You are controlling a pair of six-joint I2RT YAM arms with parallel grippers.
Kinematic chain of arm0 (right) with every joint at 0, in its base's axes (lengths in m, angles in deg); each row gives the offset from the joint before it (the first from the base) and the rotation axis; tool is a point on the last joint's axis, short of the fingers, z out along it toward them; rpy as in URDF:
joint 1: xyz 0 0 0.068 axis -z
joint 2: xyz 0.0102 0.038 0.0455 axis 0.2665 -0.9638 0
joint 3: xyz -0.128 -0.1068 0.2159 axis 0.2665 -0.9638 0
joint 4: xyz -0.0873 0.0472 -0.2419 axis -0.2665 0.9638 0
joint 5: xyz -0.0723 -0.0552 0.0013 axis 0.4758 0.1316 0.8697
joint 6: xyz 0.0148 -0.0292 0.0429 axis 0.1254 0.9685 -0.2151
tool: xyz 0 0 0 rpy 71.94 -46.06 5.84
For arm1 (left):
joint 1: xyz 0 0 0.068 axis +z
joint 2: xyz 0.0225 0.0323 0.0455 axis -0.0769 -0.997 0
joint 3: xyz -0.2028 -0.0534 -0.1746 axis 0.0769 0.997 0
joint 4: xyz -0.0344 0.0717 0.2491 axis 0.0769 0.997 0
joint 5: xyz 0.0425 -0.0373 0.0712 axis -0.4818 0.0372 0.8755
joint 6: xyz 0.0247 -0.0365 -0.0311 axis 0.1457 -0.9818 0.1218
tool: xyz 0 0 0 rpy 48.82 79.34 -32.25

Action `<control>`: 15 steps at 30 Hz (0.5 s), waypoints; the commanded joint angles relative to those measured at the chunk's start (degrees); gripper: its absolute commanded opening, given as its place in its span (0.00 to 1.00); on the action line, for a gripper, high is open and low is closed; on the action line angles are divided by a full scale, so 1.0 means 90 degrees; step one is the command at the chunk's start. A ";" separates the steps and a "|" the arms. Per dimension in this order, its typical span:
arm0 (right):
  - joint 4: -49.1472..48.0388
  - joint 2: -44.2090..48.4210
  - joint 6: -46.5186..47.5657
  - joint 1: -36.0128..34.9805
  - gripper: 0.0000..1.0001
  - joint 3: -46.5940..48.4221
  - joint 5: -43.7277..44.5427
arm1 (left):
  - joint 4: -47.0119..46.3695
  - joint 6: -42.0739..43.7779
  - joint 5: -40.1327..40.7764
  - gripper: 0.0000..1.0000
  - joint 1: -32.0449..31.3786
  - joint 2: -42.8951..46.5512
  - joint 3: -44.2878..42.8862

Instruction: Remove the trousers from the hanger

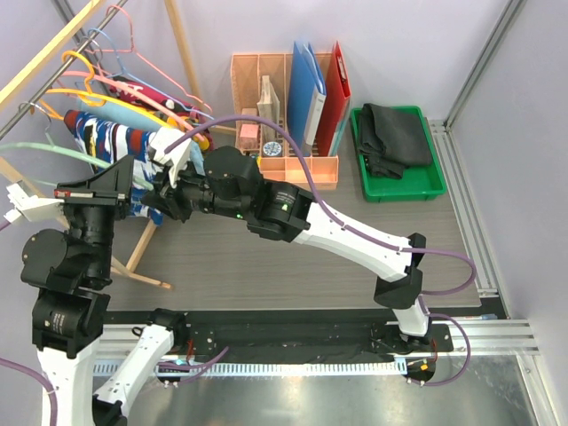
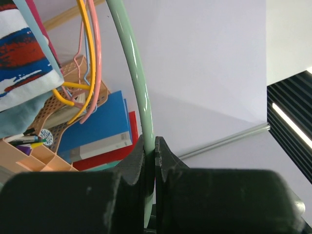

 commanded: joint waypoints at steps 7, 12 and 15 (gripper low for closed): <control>-0.0196 -0.0029 0.0274 -0.0083 0.01 0.0457 0.0776 | -0.0466 0.0313 0.0785 0.00 0.0050 -0.0286 -0.0093; -0.0225 -0.0165 0.0440 -0.0113 0.01 0.0642 0.0855 | -0.0475 0.0293 0.1195 0.00 0.0050 -0.0149 0.0054; -0.0254 -0.0312 0.0518 -0.0142 0.01 0.0808 0.0875 | -0.0426 0.0313 0.1429 0.00 0.0050 -0.0178 0.0045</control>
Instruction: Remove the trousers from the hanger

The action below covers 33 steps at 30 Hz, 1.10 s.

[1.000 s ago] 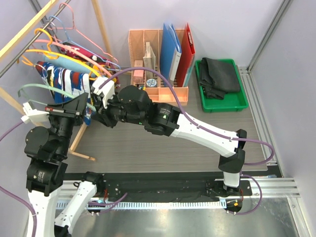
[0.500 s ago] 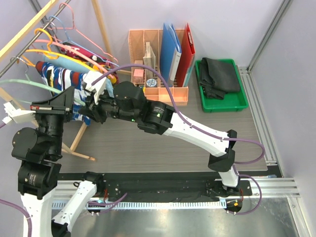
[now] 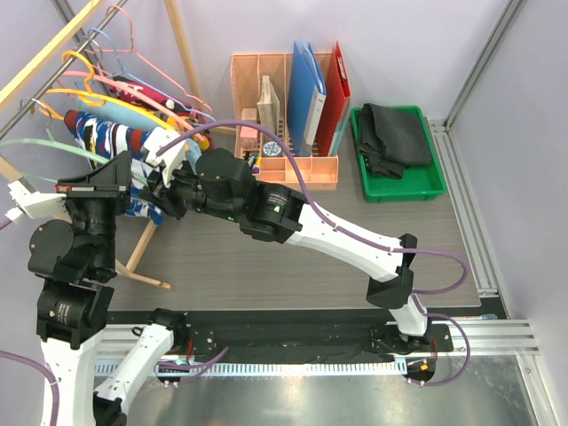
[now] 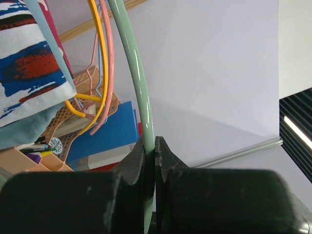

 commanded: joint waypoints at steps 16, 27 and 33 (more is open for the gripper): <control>-0.0413 -0.0416 0.0456 -0.0157 0.01 0.1007 0.0506 | 0.0285 -0.0123 0.2047 0.01 0.0057 -0.0074 -0.0089; -0.0403 -0.0612 0.0505 -0.0303 0.01 0.1155 0.0497 | 0.0832 -0.0368 0.2526 0.00 0.0057 0.0140 -0.0041; -0.0364 -0.0495 0.0379 -0.0313 0.01 0.0833 0.0497 | 0.1057 -0.0456 0.2497 0.00 0.0057 0.0540 0.0164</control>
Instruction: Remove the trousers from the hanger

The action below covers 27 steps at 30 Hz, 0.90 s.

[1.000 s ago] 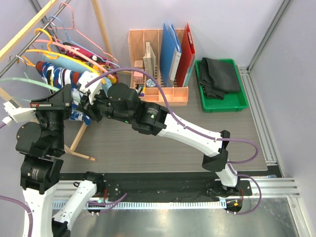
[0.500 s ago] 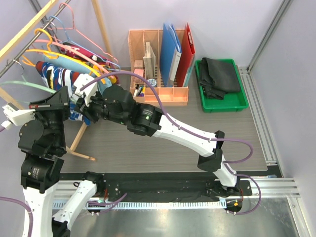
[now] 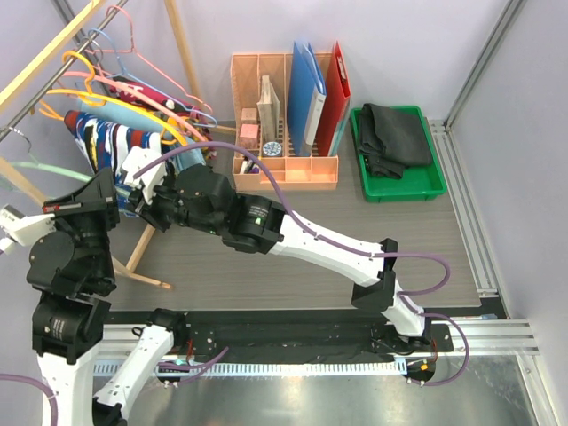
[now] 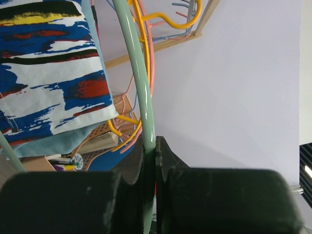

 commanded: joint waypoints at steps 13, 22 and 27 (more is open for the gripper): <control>-0.0213 0.0928 -0.0639 -0.0156 0.57 -0.0872 0.0553 | 0.0643 0.0365 0.0688 0.50 0.0079 0.1047 0.0319; 0.0607 0.1671 -0.1352 -0.0156 0.99 -0.1663 0.0827 | 0.1610 0.1028 -0.0220 0.75 0.0059 0.1233 -0.0306; 0.0910 0.2647 -0.1771 -0.0156 0.99 -0.2921 0.0857 | 0.2118 0.1146 -0.1147 0.81 0.0020 0.1351 -0.0541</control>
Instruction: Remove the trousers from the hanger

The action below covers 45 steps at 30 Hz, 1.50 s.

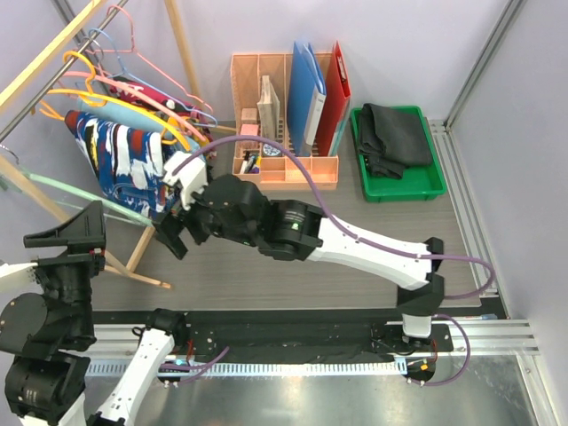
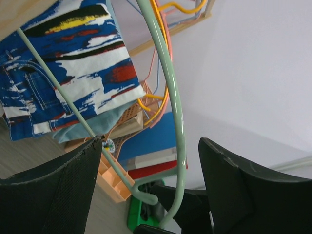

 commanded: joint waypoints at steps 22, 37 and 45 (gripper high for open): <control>-0.0639 0.4793 -0.2199 0.0078 0.99 -0.7810 0.1316 | -0.0157 0.0488 -0.4547 0.77 -0.0292 -0.2598 -0.3100; -0.0551 0.5515 -0.2111 0.0087 0.99 -0.8152 0.1980 | 0.0389 -0.0314 -0.0115 0.63 -0.0282 -0.4975 -0.3961; -0.0493 0.5984 -0.2033 0.0126 0.99 -0.8279 0.2147 | 0.0387 -0.0128 0.1097 0.59 -0.0438 -0.5590 -0.4038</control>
